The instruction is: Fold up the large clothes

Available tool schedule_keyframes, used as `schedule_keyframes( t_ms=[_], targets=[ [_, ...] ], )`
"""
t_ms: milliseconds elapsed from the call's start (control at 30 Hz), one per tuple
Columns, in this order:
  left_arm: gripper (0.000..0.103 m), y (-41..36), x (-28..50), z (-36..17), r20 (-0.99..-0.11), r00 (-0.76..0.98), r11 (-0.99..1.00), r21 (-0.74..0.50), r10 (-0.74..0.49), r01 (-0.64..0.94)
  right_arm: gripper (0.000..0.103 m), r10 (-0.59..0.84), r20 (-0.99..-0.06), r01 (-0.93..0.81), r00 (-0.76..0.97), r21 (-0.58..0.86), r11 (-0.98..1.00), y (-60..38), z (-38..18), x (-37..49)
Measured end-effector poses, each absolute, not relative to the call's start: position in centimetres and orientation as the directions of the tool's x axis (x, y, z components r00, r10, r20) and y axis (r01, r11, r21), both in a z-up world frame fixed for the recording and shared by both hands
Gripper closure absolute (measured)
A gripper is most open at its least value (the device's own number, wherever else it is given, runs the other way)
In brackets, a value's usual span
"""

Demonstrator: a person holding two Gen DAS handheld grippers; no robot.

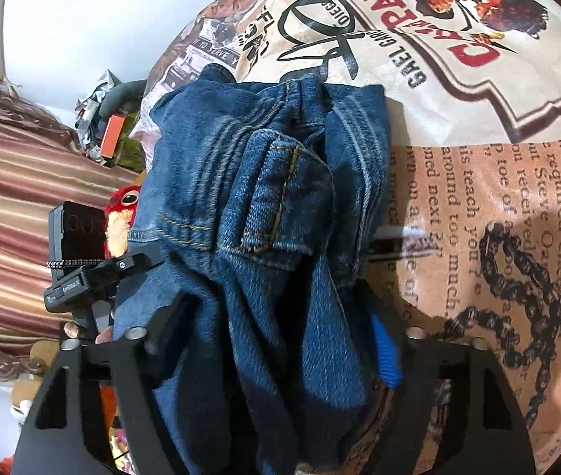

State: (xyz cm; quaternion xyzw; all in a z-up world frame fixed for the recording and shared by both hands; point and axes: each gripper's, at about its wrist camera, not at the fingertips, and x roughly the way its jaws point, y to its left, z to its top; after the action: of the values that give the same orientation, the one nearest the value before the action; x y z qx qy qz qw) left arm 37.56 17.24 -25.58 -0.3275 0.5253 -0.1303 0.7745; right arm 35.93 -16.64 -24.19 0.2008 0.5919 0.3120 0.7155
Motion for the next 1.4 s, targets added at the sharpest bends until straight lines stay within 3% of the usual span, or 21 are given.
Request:
schedule_keyframes(
  t_ms=[100, 200, 400, 700, 867, 1100, 1400],
  targets=[
    [0.051, 16.4, 36.9, -23.6, -0.712, 0.441, 0.753, -0.648, -0.546, -0.114, 0.052, 0.669, -0.734, -0.229, 0.118, 0.635, 0.738, -16.4, -23.1, 35.4],
    [0.055, 15.8, 35.9, -21.0, -0.710, 0.465, 0.778, -0.624, -0.529, -0.068, 0.058, 0.658, -0.742, -0.246, 0.130, 0.619, 0.746, -16.1, -21.6, 34.8],
    [0.055, 16.0, 33.8, -15.6, -0.663, 0.543, 0.781, -0.624, -0.516, -0.019, 0.059, 0.654, -0.735, -0.296, 0.176, 0.594, 0.748, -14.5, -17.3, 33.5],
    [0.055, 23.7, 28.2, -7.1, -0.575, 0.680, 0.793, -0.609, -0.454, 0.014, 0.059, 0.689, -0.678, -0.447, 0.255, 0.550, 0.706, -8.3, -8.8, 31.3],
    [0.055, 28.0, 25.3, -4.0, -0.559, 0.737, 0.822, -0.569, -0.380, -0.008, 0.059, 0.727, -0.641, -0.508, 0.248, 0.553, 0.661, -4.4, -7.8, 31.1],
    [0.055, 34.6, 23.2, -6.1, -0.568, 0.766, 0.817, -0.568, -0.302, -0.098, 0.059, 0.749, -0.636, -0.549, 0.183, 0.566, 0.615, 2.7, -10.0, 32.5],
    [0.055, 41.4, 24.9, -15.6, -0.669, 0.700, 0.786, -0.562, -0.250, -0.256, 0.059, 0.728, -0.682, -0.509, 0.077, 0.601, 0.616, 8.0, -19.4, 36.0]
  ],
)
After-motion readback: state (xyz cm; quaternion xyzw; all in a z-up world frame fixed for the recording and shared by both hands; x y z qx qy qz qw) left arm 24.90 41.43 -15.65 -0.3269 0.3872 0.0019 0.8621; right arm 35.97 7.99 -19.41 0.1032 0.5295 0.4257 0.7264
